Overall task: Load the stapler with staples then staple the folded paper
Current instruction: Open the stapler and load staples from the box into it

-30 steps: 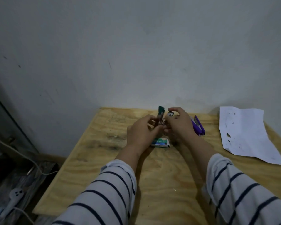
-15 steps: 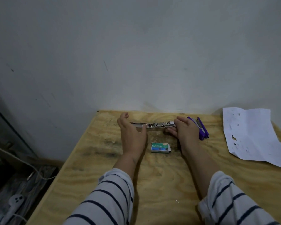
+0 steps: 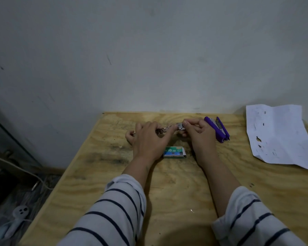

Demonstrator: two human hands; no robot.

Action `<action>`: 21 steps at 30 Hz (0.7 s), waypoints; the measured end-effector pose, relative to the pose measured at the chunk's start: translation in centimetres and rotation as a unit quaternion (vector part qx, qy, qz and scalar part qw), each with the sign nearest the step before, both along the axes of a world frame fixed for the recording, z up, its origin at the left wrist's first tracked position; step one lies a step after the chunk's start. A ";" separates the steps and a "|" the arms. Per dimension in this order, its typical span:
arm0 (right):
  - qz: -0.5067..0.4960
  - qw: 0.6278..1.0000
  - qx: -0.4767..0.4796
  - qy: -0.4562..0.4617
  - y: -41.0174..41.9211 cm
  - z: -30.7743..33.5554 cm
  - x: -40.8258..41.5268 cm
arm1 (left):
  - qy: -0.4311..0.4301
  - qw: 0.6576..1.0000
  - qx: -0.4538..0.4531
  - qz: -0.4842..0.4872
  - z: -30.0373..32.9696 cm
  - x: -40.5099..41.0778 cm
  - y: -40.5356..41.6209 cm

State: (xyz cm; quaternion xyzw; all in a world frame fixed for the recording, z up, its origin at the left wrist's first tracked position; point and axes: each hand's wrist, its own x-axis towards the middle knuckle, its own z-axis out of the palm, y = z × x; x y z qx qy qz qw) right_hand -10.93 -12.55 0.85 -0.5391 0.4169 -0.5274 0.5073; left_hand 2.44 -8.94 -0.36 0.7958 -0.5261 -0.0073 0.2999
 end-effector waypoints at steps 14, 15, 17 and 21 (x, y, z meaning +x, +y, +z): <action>-0.005 1.000 -0.026 0.004 0.4 0.0 0.2 | 0.027 0.999 -0.029 0.008 -0.1 0.1 0.0; -0.010 1.000 -0.026 0.005 0.3 -0.1 0.2 | 0.029 0.999 -0.026 0.006 -0.1 0.1 -0.1; -0.019 1.000 -0.024 0.003 0.2 -0.1 0.3 | 0.032 0.999 -0.018 -0.001 -0.1 0.0 -0.1; -0.032 0.999 -0.030 0.012 0.1 -0.2 0.5 | 0.040 0.999 -0.011 -0.013 0.0 0.0 -0.1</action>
